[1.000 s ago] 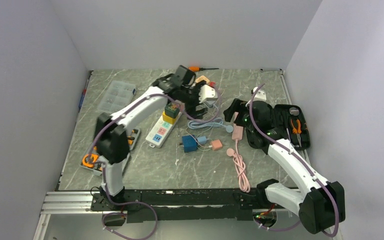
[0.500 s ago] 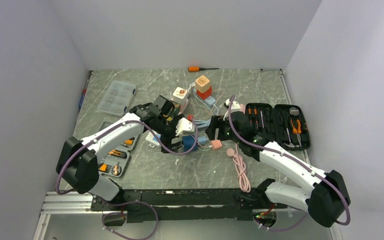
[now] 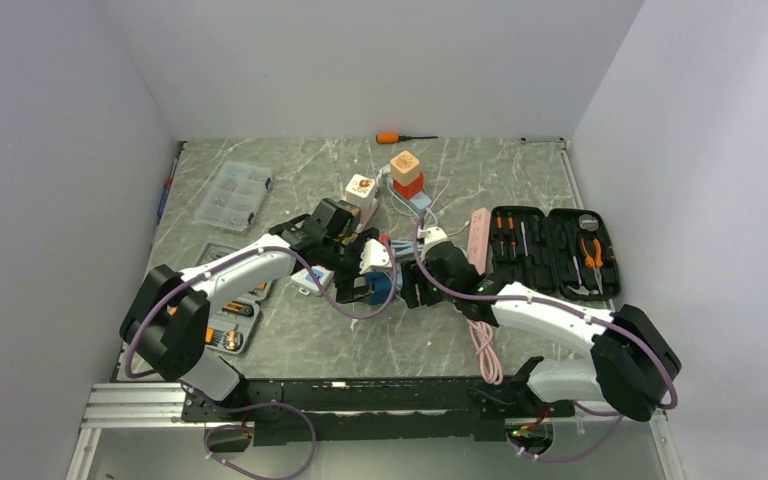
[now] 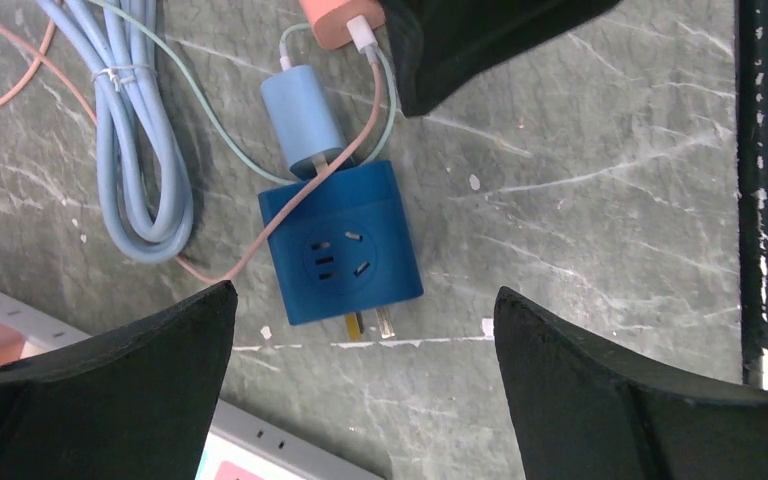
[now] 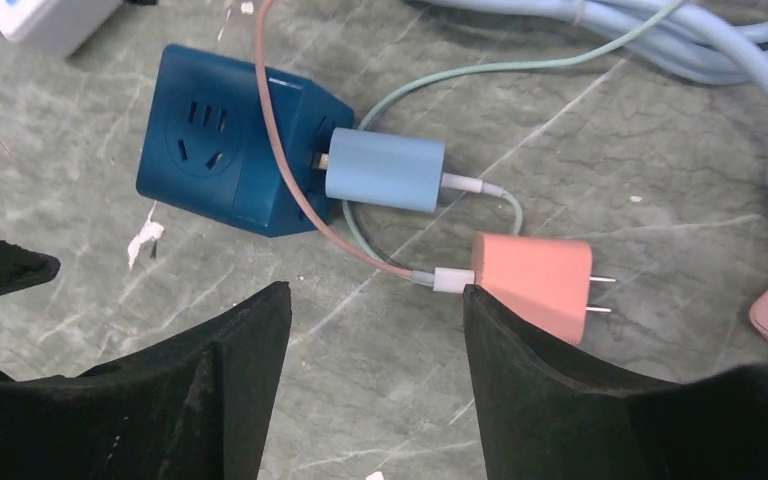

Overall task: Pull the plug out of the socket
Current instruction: Move the plug to the center of the board.

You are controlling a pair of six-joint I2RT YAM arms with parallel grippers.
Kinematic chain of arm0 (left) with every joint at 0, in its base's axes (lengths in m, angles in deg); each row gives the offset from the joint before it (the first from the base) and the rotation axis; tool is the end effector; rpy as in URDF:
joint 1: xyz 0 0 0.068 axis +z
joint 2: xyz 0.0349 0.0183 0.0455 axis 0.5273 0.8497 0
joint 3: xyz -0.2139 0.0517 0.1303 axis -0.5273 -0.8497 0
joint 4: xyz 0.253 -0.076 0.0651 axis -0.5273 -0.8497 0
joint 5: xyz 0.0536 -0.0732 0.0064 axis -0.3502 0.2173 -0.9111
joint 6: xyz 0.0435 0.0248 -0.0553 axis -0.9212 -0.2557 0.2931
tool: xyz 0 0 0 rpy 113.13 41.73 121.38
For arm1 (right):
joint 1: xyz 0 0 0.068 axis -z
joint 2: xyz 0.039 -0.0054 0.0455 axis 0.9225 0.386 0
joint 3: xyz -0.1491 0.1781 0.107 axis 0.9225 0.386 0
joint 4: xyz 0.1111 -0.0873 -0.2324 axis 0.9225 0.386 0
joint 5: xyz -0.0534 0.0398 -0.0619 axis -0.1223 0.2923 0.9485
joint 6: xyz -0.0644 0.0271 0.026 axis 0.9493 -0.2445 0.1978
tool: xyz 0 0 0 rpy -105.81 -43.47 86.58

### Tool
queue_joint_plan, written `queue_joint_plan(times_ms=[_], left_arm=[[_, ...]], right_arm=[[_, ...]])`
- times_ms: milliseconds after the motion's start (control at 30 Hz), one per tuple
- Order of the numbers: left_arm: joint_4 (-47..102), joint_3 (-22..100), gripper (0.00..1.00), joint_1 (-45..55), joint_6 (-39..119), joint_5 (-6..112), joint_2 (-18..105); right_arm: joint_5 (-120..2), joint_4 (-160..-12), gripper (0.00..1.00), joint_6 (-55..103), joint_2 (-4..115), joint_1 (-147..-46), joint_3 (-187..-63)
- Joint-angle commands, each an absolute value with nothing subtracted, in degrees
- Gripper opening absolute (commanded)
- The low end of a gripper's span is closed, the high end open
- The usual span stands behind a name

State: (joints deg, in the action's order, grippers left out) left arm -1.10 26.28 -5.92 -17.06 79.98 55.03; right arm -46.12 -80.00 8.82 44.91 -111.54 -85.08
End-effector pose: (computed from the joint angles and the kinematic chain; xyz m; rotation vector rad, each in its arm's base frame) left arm 0.2428 -0.2338 0.1924 1.7709 1.6289 -0.7093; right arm 0.2083 0.1948 0.1579 -0.4039 2.3037 0.4873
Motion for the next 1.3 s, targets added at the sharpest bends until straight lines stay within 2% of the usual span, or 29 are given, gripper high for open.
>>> queue_joint_plan(times_ms=[0, 400, 567, 733, 967, 1267], left_arm=[[4.8, 25.4, 0.99, -7.1, -16.9, 82.6, 55.8], [6.1, 19.3, 1.00, -6.7, -13.9, 79.1, 50.8], [6.8, 16.1, 0.99, -6.5, -12.1, 77.1, 47.7], [8.1, 16.1, 0.99, -6.5, -12.1, 76.5, 47.8], [6.8, 20.7, 0.99, -6.8, -14.3, 81.1, 50.9], [6.3, 26.1, 0.99, -9.9, -15.0, 79.6, 57.8]], right_arm=[[-45.9, -84.7, 0.63, 12.5, 46.8, -112.7, -86.7], [-49.1, -93.2, 0.47, 14.2, 55.1, -113.0, -87.9], [-49.9, -93.2, 0.30, 14.0, 57.8, -112.9, -89.4], [-48.9, -92.6, 0.11, 13.0, 53.9, -112.9, -88.6], [-46.9, -91.0, 0.08, 11.5, 47.4, -111.6, -88.8], [-40.9, -85.5, 0.01, 9.5, 49.4, -102.0, -88.4]])
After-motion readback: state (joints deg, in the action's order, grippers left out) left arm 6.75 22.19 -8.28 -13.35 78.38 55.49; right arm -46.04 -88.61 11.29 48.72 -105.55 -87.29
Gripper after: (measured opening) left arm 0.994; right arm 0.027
